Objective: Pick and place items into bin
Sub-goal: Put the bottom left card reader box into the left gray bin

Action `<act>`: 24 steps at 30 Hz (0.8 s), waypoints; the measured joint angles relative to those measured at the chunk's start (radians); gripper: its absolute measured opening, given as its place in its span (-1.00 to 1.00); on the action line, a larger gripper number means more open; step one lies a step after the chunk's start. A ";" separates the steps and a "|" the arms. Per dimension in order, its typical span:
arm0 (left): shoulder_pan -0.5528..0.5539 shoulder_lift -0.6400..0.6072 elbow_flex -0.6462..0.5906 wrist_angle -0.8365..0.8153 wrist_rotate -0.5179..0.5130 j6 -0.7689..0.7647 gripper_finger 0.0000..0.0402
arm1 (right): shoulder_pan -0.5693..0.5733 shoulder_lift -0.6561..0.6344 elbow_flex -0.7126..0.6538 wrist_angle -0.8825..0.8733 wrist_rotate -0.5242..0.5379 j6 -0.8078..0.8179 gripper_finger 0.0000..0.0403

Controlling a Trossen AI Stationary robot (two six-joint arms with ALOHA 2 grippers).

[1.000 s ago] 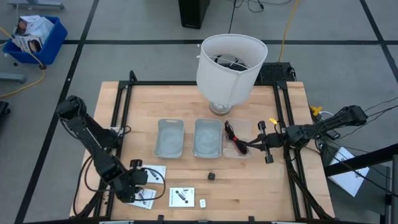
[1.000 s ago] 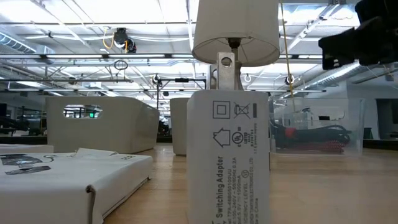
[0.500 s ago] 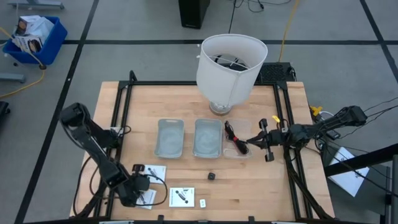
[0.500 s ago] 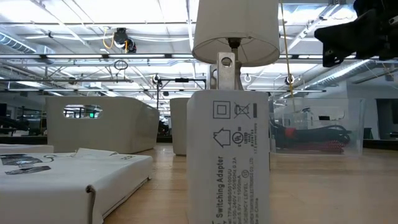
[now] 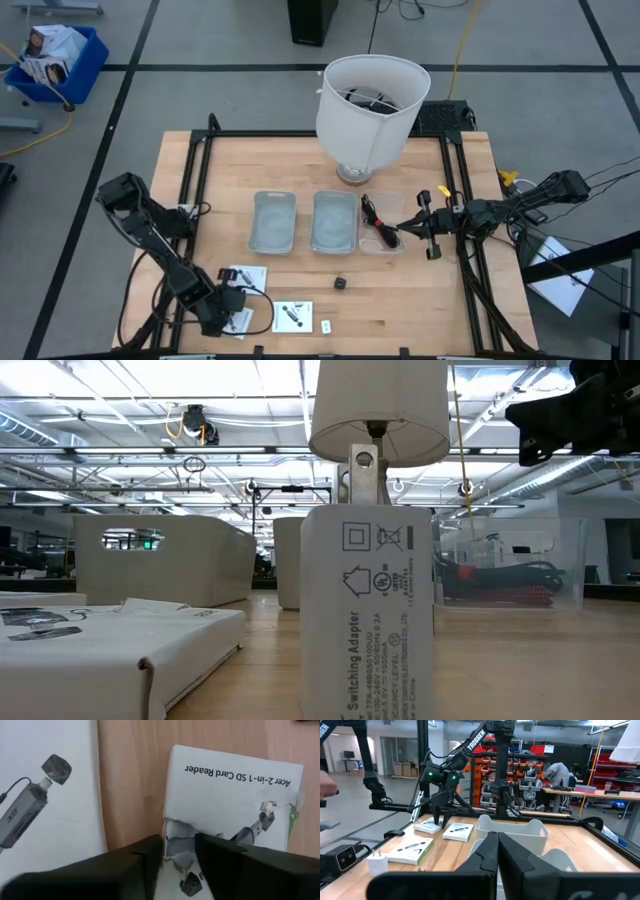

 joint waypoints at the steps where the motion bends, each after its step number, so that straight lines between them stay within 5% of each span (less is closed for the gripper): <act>1: 0.004 -0.002 -0.001 -0.002 0.001 0.003 -0.54 | 0.000 0.000 0.000 0.000 0.000 -0.002 -1.00; 5: 0.030 -0.019 0.002 0.003 0.038 0.023 -0.93 | 0.000 0.000 -0.001 0.000 0.000 -0.007 -0.99; 14: 0.069 -0.116 0.108 -0.051 -0.018 0.158 -0.97 | 0.000 0.000 -0.001 0.000 0.001 -0.007 -0.99; 21: 0.138 -0.210 0.240 -0.094 -0.250 0.264 -0.98 | 0.000 0.000 -0.001 0.001 0.001 -0.007 -0.99; 24: 0.194 -0.246 0.288 -0.124 -0.442 0.314 -0.98 | 0.000 0.000 -0.001 0.001 0.001 -0.007 -1.00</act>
